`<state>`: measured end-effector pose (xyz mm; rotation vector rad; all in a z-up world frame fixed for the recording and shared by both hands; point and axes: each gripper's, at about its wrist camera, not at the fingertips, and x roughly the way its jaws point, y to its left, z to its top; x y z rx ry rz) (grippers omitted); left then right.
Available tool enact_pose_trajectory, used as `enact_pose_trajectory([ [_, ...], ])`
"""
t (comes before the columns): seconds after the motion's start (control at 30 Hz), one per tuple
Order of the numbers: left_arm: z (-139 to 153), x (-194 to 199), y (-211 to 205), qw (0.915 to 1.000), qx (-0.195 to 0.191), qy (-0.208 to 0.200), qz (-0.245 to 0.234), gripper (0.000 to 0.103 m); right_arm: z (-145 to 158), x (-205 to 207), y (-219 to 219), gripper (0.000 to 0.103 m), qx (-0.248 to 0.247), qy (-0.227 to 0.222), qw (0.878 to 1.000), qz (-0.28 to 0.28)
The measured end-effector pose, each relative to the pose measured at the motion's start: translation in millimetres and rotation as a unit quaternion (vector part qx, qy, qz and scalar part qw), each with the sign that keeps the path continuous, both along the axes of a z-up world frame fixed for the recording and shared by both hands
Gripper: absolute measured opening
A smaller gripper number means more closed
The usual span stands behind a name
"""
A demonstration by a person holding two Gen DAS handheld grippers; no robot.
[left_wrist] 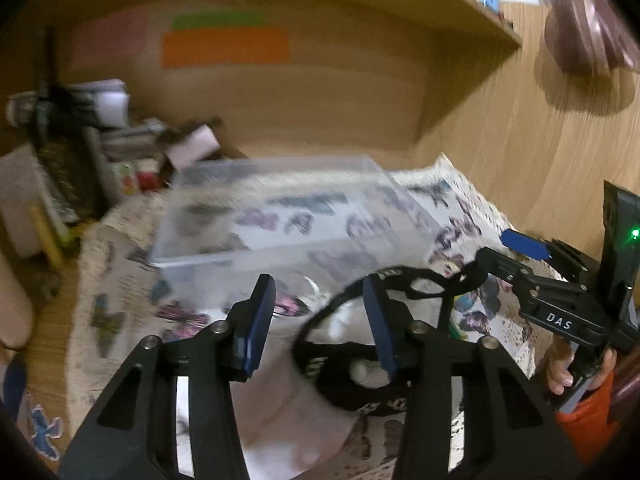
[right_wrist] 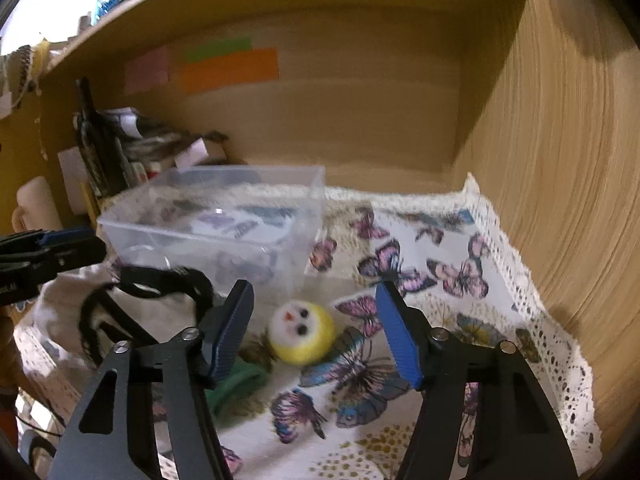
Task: Organize soft objects
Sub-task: 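Grasp the black-and-white face mask with the left tool while the right tool approaches the yellow felt ball, then lower the mask into the clear box with the left tool while the right tool drops the yellow ball in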
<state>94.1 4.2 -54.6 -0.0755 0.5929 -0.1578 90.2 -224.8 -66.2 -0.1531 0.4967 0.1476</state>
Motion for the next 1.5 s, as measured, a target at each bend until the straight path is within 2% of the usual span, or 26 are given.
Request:
enact_pose_trajectory([
  [0.17,-16.0,26.9,-19.9,0.9978,0.006,0.058,-0.031,0.043,-11.1,11.2,-5.4,0.055,-0.006,0.039,0.999,0.003],
  [0.43,-30.3,68.4,-32.0,0.9841,0.021,0.164,-0.065,0.043,-27.8,29.0,-0.5,0.055,-0.017,0.092,0.995,0.022],
  [0.5,-36.5,75.6,-32.9,0.9803,0.024,0.183,-0.071,0.046,-30.2,33.2,-0.6,0.055,-0.010,0.106,0.994,0.032],
  [0.57,-42.2,80.9,-34.2,0.9773,0.028,0.195,-0.077,0.059,-32.4,36.4,0.7,0.055,-0.008,0.118,0.992,0.040],
  [0.67,-48.2,85.6,-32.7,0.9752,0.028,0.206,-0.077,0.060,-36.5,39.5,4.2,0.055,-0.009,0.131,0.990,0.052],
  [0.73,-51.2,87.3,-32.7,0.9746,0.026,0.207,-0.081,0.059,-38.1,40.0,6.1,0.055,-0.013,0.133,0.990,0.054],
  [0.8,-54.0,87.9,-33.5,0.9746,0.028,0.204,-0.087,0.051,-38.5,38.6,8.1,0.055,-0.018,0.133,0.989,0.058],
  [0.83,-54.8,88.8,-33.5,0.9747,0.028,0.203,-0.089,0.044,-39.2,37.8,9.2,0.055,-0.021,0.132,0.989,0.059],
  [0.87,-55.9,88.6,-32.9,0.9744,0.023,0.203,-0.094,0.036,-39.7,38.9,11.9,0.051,-0.024,0.134,0.989,0.059],
  [0.9,-56.2,88.9,-32.1,0.9740,0.017,0.203,-0.099,0.033,-40.2,38.9,13.2,0.040,-0.023,0.135,0.989,0.062],
  [0.93,-56.4,88.9,-31.3,0.9736,0.010,0.204,-0.103,0.029,-40.4,38.9,13.9,0.036,-0.020,0.136,0.988,0.066],
  [0.97,-55.8,88.0,-29.8,0.9736,0.002,0.202,-0.105,0.024,-40.7,39.0,14.5,0.036,-0.020,0.136,0.988,0.066],
  [1.03,-54.5,85.7,-29.5,0.9746,-0.003,0.197,-0.107,0.019,-39.5,37.7,14.2,0.035,-0.023,0.128,0.990,0.061],
  [1.17,-48.3,75.0,-31.0,0.9797,0.005,0.172,-0.102,0.006,-34.7,32.7,10.0,0.035,-0.017,0.113,0.992,0.049],
  [1.27,-36.7,64.6,-29.3,0.9836,0.002,0.145,-0.106,0.005,-27.0,24.9,5.1,0.035,-0.008,0.099,0.994,0.043],
  [1.5,-7.5,45.2,-18.3,0.9926,0.011,0.087,-0.084,0.004,-1.5,5.2,9.1,0.035,-0.003,0.053,0.998,0.045],
])
